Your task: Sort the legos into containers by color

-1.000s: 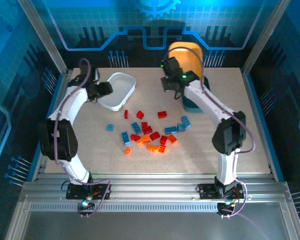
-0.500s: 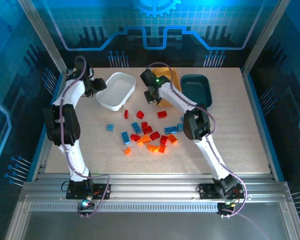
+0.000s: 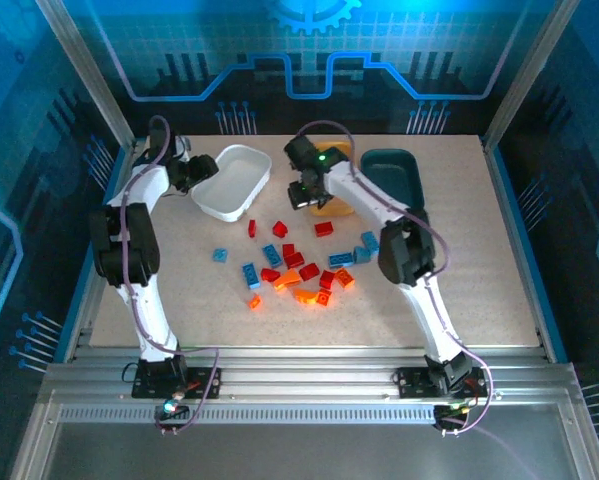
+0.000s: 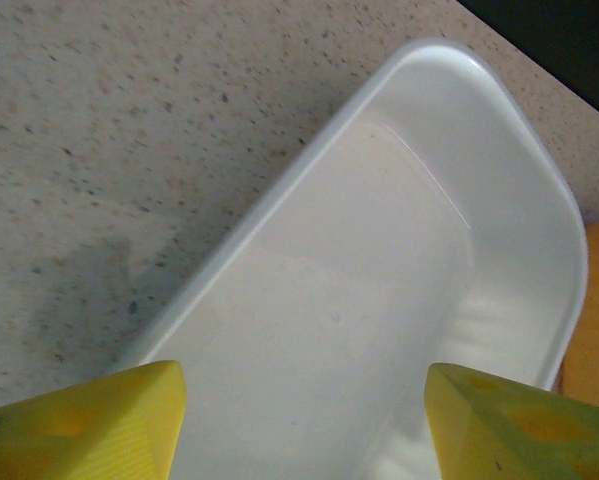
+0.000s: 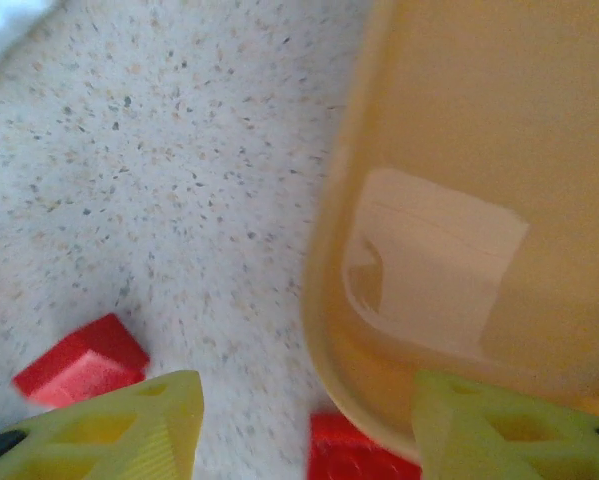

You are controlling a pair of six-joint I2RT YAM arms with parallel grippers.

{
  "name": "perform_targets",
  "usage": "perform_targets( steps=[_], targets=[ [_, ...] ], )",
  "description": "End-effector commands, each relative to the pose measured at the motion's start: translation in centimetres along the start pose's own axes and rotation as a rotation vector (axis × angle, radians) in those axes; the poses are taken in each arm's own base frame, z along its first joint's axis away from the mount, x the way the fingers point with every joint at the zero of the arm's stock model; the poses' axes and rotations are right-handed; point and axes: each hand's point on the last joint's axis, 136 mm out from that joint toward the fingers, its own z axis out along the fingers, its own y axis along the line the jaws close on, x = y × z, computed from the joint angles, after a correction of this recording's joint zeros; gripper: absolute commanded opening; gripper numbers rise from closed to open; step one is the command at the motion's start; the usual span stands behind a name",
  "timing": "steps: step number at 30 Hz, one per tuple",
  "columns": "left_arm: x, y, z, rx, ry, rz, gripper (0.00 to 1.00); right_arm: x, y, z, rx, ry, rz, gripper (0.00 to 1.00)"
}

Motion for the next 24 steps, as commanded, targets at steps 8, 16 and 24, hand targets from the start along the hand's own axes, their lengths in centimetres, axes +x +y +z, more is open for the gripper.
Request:
perform_targets(
  steps=[8, 16, 24],
  targets=[
    [5.2, -4.1, 0.7, 0.102, 0.081, -0.046, 0.63, 3.4, -18.4, -5.4, 0.154, -0.092, 0.325, 0.59],
    [6.7, -8.1, -1.8, 0.158, 0.047, 0.008, 0.64, 8.9, -24.4, -4.1, 0.111, -0.049, 0.463, 0.68],
    [7.7, -11.5, 1.8, 0.188, 0.152, 0.055, 0.61, 9.4, -24.8, -1.1, 0.06, -0.004, 0.448, 0.67]
  ],
)
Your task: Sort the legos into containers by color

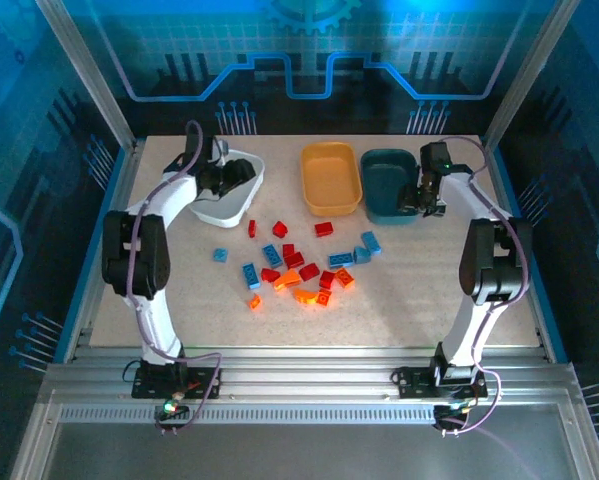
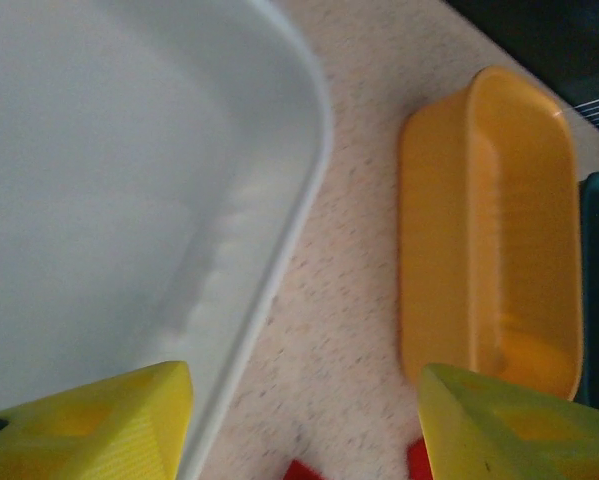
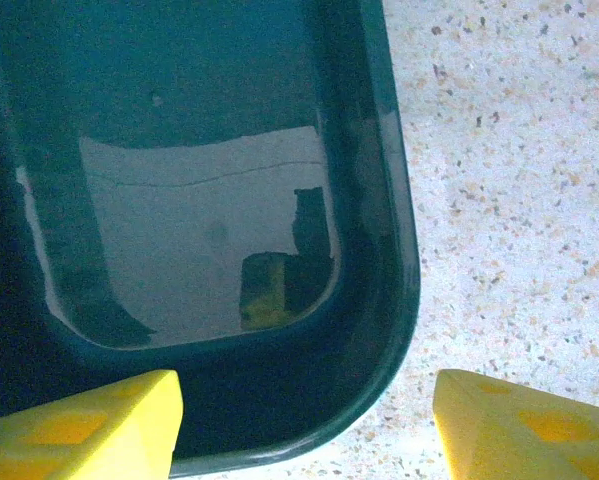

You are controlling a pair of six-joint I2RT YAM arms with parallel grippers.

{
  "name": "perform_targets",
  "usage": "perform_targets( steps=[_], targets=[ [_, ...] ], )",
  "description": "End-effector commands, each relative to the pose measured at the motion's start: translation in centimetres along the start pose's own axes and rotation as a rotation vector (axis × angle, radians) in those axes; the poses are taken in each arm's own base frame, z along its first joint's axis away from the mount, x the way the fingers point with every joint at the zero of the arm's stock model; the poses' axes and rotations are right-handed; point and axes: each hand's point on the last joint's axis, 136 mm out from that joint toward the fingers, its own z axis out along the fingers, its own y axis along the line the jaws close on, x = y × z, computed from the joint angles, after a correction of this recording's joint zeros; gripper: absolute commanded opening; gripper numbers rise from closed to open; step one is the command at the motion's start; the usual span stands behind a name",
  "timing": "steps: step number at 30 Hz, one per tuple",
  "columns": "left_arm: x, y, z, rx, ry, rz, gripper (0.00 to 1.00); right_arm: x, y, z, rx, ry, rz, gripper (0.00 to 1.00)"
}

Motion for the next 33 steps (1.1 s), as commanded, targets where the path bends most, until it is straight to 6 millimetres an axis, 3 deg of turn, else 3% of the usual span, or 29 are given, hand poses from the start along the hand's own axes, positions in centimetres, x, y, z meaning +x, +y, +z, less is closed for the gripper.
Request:
perform_targets(
  steps=[1, 5, 14, 19, 21, 23, 26, 28, 33],
  targets=[
    [1.4, -0.7, 2.2, 0.01, 0.085, 0.002, 0.6, -1.1, 2.4, 0.7, -0.055, -0.018, -0.07, 0.66],
    [1.2, -0.9, 2.4, 0.021, 0.075, 0.002, 0.59, -1.9, 4.0, 0.5, -0.016, -0.042, -0.124, 0.65],
    [1.5, 0.2, 2.6, -0.033, 0.092, 0.011, 0.57, -3.5, 7.7, 3.3, 0.001, 0.016, -0.226, 0.64],
    [0.1, 2.0, -0.5, -0.134, 0.008, 0.053, 0.54, -3.1, 9.0, 5.2, -0.019, 0.048, -0.239, 0.63],
    [-0.4, 3.9, -1.5, -0.227, 0.014, 0.051, 0.47, -2.9, 9.4, 5.5, -0.025, 0.055, -0.244, 0.63],
    [-0.3, 5.9, -1.4, -0.328, 0.068, 0.046, 0.32, -2.9, 9.7, 5.6, -0.033, 0.056, -0.242, 0.63],
    [1.6, 7.9, 0.5, -0.408, 0.197, 0.061, 0.1, -2.7, 9.7, 6.1, -0.033, 0.065, -0.24, 0.63],
    [2.6, 8.9, 1.4, -0.443, 0.233, 0.068, 0.0, -2.6, 9.6, 6.3, -0.029, 0.071, -0.24, 0.63],
    [4.5, 10.6, 2.8, -0.476, 0.309, 0.053, 0.0, -2.3, 10.1, 7.2, -0.062, 0.099, -0.244, 0.59]
  ],
)
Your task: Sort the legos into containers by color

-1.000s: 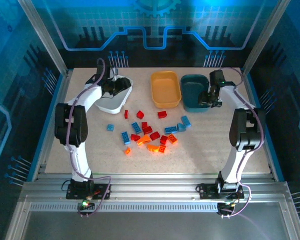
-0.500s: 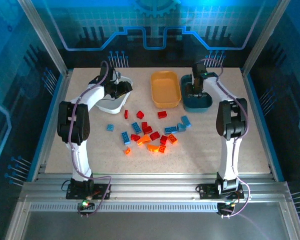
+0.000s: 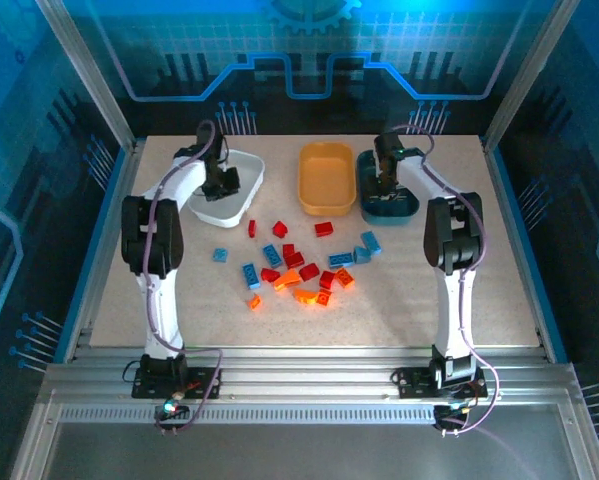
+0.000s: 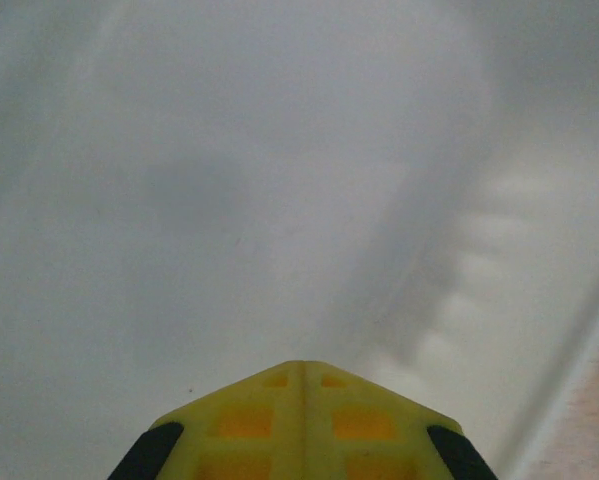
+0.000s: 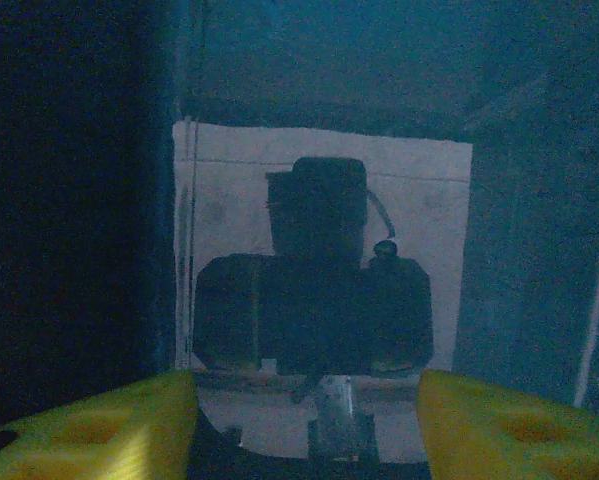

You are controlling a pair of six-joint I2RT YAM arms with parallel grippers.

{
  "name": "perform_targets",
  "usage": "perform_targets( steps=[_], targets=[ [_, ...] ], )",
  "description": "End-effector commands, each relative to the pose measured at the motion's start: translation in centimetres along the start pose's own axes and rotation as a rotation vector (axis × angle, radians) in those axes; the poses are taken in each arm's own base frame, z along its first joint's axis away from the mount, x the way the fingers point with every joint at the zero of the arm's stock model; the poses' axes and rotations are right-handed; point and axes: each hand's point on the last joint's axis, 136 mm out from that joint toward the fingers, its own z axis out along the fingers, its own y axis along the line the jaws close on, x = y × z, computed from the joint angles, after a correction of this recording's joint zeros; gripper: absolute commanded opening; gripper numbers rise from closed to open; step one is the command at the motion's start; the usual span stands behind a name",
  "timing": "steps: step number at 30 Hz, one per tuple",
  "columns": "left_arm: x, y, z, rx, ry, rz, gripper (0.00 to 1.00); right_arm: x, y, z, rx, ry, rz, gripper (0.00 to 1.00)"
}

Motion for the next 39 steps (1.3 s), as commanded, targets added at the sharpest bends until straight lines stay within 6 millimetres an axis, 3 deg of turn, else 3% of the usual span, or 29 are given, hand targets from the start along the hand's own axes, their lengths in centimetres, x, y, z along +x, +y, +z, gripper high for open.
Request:
perform_targets(
  steps=[1, 5, 8, 16, 22, 30, 34, 39],
  targets=[
    [3.2, 1.4, 2.0, -0.064, 0.152, 0.018, 0.0, 0.4, 1.4, 1.1, -0.062, 0.042, -0.016, 0.59],
    [3.7, -0.5, 3.3, 0.03, 0.182, 0.01, 0.0, 0.4, 3.2, 2.3, -0.161, 0.056, 0.005, 0.58],
    [2.7, -2.8, 3.5, 0.118, 0.159, 0.004, 0.0, -0.1, 4.5, 2.8, -0.228, 0.053, 0.034, 0.58],
    [-0.3, -8.3, 4.4, 0.276, 0.115, -0.04, 0.0, -2.5, 5.6, 2.8, -0.248, 0.018, 0.1, 0.58],
    [-0.8, -10.3, 5.8, 0.337, 0.095, -0.104, 0.02, -2.4, 7.4, 3.2, -0.254, 0.031, 0.07, 0.59],
    [-2.4, -13.5, 5.1, 0.433, 0.048, -0.076, 0.14, -1.7, 9.5, 3.5, -0.23, 0.042, -0.008, 0.6],
    [-1.4, -14.2, 4.7, 0.452, 0.062, -0.027, 0.16, -1.9, 9.1, 2.8, -0.199, 0.029, -0.032, 0.62],
    [-0.8, -12.0, 4.1, 0.361, 0.026, 0.023, 0.16, -2.8, 8.2, 0.7, -0.147, 0.0, -0.057, 0.63]
  ],
)
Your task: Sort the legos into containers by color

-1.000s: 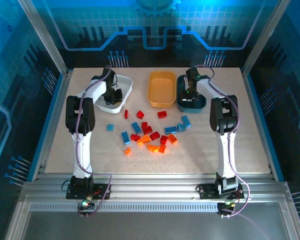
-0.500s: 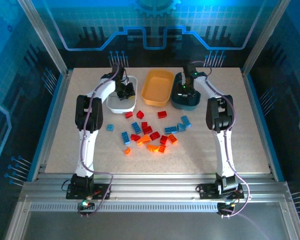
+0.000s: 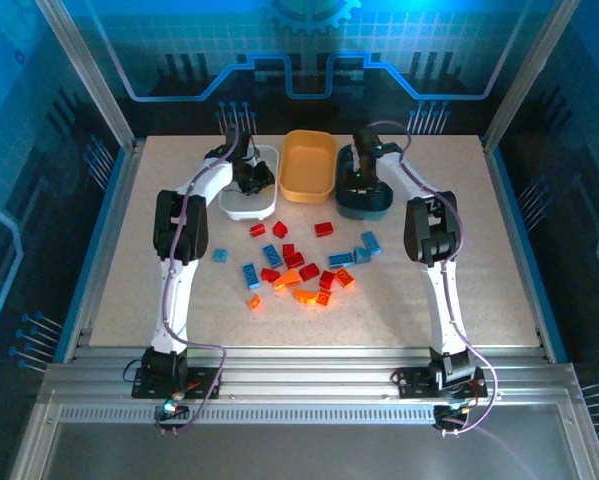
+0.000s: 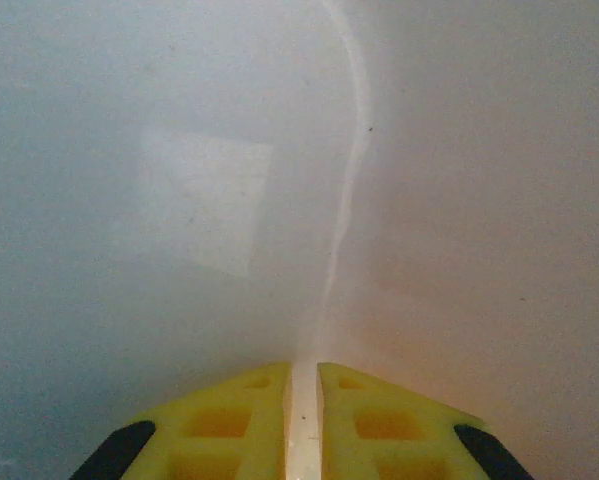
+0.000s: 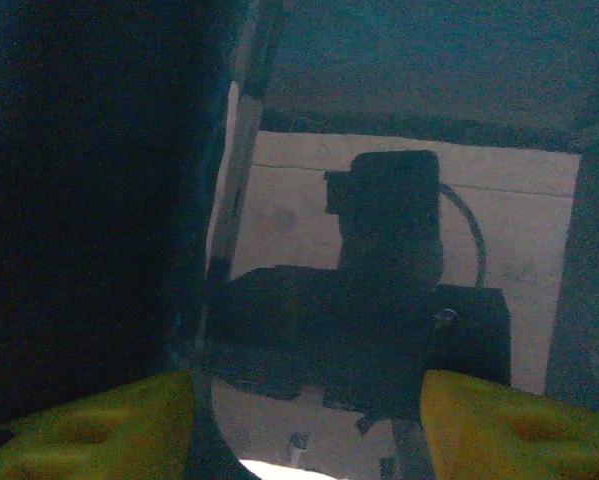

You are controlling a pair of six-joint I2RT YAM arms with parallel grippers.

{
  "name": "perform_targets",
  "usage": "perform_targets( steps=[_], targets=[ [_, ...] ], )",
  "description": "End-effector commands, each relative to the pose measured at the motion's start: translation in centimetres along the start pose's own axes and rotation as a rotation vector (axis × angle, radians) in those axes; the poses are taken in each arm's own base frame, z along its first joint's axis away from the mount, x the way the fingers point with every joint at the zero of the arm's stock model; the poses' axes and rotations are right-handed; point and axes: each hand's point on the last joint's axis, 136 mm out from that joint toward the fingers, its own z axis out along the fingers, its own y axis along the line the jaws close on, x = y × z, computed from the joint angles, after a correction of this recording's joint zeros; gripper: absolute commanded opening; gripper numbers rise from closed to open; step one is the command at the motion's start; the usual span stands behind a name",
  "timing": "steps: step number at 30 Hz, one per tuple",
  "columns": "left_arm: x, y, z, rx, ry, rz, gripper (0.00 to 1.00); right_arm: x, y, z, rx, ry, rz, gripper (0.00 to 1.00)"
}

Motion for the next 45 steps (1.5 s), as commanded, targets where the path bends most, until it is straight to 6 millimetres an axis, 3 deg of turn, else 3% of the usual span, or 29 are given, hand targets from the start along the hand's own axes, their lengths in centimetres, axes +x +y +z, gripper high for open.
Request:
perform_targets(
  steps=[1, 4, 7, 10, 14, 19, 21, 26, 32, 38, 45],
  targets=[
    [0.7, -1.8, -2.2, -0.014, -0.022, 0.105, 0.18, -0.2, 1.5, -2.4, 0.019, -0.01, -0.067, 0.64],
    [0.2, 0.0, -3.5, -0.105, -0.03, 0.108, 0.31, -0.8, 1.2, -4.8, 0.061, -0.034, -0.075, 0.65],
    [0.0, 0.0, -4.7, -0.103, -0.035, 0.104, 0.43, -0.9, 1.6, -6.8, 0.107, -0.064, -0.097, 0.65],
    [-0.4, -1.7, -5.9, -0.05, -0.052, 0.11, 0.49, -0.7, 2.8, -7.4, 0.125, -0.079, -0.113, 0.65],
    [-1.0, -4.4, -8.9, 0.011, -0.084, 0.145, 0.5, -0.5, 4.6, -7.5, 0.184, -0.103, -0.15, 0.65],
    [-0.6, -5.0, -12.8, -0.005, -0.143, 0.172, 0.52, -1.2, 6.7, -8.0, 0.222, -0.186, -0.143, 0.66],
    [0.2, -4.7, -13.8, -0.001, -0.15, 0.154, 0.52, -1.5, 8.0, -7.1, 0.185, -0.194, -0.147, 0.66],
    [3.9, -3.7, -15.6, 0.037, -0.171, 0.113, 0.52, -2.3, 9.1, -4.3, 0.215, -0.166, -0.197, 0.67],
    [8.0, -2.6, -17.1, 0.061, -0.153, 0.073, 0.51, -1.5, 9.8, -2.0, 0.213, -0.127, -0.272, 0.67],
    [9.2, -3.5, -19.4, 0.094, -0.184, 0.081, 0.51, -0.6, 10.5, -2.6, 0.218, -0.133, -0.314, 0.64],
    [9.7, -3.4, -20.2, 0.089, -0.192, 0.097, 0.51, 1.8, 11.4, -2.2, 0.267, -0.088, -0.439, 0.63]
  ],
)
